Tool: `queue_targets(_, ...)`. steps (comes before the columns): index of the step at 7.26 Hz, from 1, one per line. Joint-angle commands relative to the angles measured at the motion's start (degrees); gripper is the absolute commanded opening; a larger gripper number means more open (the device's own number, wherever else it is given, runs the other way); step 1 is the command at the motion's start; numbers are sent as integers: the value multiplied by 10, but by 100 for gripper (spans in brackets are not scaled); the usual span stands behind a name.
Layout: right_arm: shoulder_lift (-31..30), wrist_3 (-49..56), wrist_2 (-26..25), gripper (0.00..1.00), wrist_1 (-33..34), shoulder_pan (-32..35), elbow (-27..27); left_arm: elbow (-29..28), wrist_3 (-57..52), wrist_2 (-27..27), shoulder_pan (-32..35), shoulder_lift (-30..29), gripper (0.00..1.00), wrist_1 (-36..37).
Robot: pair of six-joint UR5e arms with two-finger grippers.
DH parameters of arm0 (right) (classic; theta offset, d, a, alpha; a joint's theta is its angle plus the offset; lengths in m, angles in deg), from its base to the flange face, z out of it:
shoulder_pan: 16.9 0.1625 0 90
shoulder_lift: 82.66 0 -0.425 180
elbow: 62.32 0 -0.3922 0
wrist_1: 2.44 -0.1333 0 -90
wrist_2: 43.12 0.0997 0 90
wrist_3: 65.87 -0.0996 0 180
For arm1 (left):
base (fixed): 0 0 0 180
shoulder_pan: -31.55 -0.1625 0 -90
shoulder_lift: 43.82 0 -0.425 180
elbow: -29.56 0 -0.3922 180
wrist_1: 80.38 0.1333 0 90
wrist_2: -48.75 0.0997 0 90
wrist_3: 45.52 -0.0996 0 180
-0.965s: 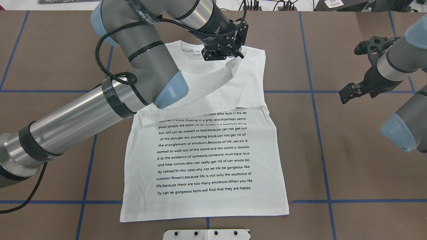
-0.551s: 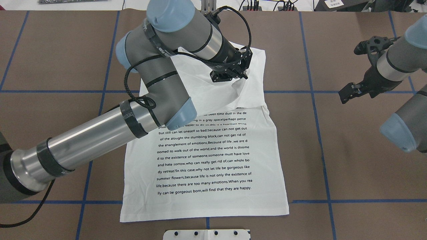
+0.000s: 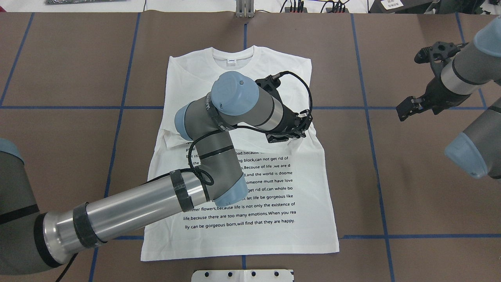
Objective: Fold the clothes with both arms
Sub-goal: 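Carry the sleeve across the shirt body with the left gripper and release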
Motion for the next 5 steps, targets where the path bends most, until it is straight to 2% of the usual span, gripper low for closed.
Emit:
queue_targets(1, 0, 0, 1, 100, 0, 0, 1, -2, -5, 61, -31, 4, 100, -54)
queue_targets(4, 1, -4, 1, 100, -3, -4, -3, 23, -45, 55, -16, 45, 100, -50)
queue_targets(5, 0, -35, 2, 100, -21, -16, -6, 56, -51, 21, 8, 70, 99, -29)
